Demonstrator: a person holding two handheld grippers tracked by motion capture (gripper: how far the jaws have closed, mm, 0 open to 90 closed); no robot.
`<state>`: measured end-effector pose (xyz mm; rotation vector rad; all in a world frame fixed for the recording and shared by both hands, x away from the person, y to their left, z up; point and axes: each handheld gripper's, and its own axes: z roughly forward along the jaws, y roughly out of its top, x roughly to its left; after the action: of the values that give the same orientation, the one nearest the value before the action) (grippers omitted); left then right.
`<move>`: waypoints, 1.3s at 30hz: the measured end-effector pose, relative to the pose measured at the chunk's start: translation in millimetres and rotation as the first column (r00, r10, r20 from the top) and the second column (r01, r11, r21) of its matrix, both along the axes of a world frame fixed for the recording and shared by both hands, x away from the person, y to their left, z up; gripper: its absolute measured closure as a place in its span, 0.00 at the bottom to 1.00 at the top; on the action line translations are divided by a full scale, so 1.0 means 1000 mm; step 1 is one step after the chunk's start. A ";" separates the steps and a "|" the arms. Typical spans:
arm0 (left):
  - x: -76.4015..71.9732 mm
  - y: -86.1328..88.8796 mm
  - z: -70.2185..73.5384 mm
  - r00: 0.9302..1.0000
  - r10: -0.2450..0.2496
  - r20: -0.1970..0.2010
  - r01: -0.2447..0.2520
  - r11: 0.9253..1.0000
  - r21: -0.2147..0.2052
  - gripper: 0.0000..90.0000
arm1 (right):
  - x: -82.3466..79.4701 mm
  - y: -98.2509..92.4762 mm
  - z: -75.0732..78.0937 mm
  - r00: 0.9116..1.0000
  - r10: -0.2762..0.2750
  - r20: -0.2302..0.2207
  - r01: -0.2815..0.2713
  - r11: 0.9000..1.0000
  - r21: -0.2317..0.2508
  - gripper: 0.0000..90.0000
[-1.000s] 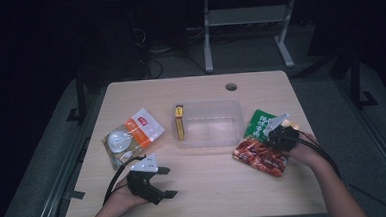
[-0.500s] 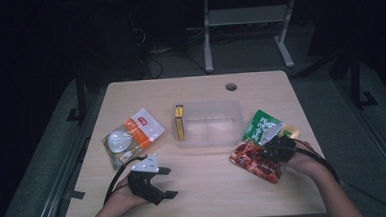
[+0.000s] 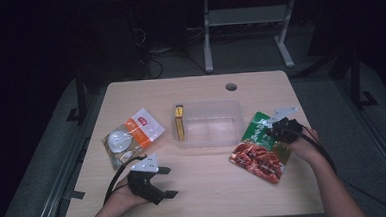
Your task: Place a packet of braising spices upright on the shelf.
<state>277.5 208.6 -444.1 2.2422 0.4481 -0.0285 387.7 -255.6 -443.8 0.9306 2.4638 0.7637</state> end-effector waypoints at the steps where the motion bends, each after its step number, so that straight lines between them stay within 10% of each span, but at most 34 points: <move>1: 0.000 0.000 0.000 1.000 0.001 -0.001 -0.001 1.000 0.000 0.17 | 0.006 -0.005 -0.001 0.999 -0.033 0.015 0.033 0.999 -0.010 1.00; 9: 0.002 0.000 -0.001 1.000 0.006 0.000 -0.006 1.000 0.004 0.17 | 0.043 -0.035 -0.005 0.978 -0.208 0.006 0.207 0.975 0.079 1.00; 39: 0.000 -0.002 -0.002 1.000 0.002 -0.002 -0.002 1.000 0.004 0.17 | 0.035 -0.033 -0.015 0.987 -0.128 -0.096 0.125 0.991 -0.035 1.00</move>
<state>277.1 206.1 -445.6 2.2462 0.4517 -0.0285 423.1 -288.7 -458.3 1.1266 2.4636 0.6517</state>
